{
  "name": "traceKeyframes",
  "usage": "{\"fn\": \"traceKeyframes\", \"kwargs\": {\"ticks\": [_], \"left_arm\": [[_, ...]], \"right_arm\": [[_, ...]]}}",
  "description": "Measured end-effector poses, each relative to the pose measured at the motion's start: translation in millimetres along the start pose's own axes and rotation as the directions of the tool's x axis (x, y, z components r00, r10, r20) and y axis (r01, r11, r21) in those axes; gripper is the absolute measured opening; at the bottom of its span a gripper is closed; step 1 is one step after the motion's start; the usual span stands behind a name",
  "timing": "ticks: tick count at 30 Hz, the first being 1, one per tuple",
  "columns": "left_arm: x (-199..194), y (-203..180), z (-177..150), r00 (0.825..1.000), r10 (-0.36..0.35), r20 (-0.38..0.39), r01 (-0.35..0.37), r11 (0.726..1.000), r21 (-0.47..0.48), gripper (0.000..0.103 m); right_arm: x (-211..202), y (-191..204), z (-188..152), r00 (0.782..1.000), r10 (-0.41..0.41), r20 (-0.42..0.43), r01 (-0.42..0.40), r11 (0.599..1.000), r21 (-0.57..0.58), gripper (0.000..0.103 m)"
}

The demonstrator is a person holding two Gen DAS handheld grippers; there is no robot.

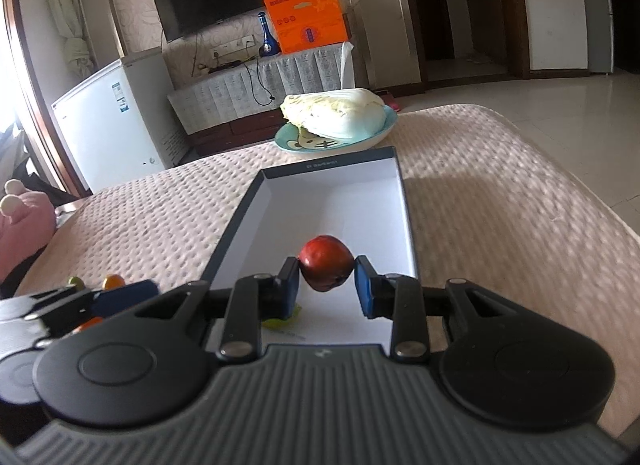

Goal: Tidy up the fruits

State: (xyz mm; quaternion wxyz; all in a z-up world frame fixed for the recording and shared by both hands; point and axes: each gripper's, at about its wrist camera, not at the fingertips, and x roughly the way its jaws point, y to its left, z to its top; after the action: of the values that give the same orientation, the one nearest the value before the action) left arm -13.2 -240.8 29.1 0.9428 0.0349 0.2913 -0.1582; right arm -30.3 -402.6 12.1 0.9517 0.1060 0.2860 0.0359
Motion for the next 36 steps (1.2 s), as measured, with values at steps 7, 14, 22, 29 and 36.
{"fn": "traceKeyframes", "kwargs": {"ticks": [7,14,22,29,36], "left_arm": [[-27,28,-6,1.0,0.018,0.008,-0.018,0.999,-0.033,0.063],[-48,55,-11,0.999,0.052,0.017,-0.051,0.998,-0.045,0.063],[-66,83,-18,0.995,0.101,0.016,-0.1,0.993,-0.063,0.064],[-74,100,-23,0.99,0.139,0.01,-0.138,0.988,-0.077,0.064],[-93,104,-28,0.983,0.185,0.016,-0.183,0.982,-0.054,0.064]], "right_arm": [[16,4,1,1.0,-0.018,-0.019,0.019,1.0,0.014,0.033],[32,9,3,0.998,-0.053,-0.047,0.054,0.998,0.026,0.034],[38,13,5,0.997,-0.077,-0.023,0.078,0.996,0.044,0.041],[36,17,7,0.998,-0.068,0.008,0.067,0.996,0.053,0.05],[29,23,7,0.999,-0.029,0.038,0.026,0.998,0.062,0.05]]}}
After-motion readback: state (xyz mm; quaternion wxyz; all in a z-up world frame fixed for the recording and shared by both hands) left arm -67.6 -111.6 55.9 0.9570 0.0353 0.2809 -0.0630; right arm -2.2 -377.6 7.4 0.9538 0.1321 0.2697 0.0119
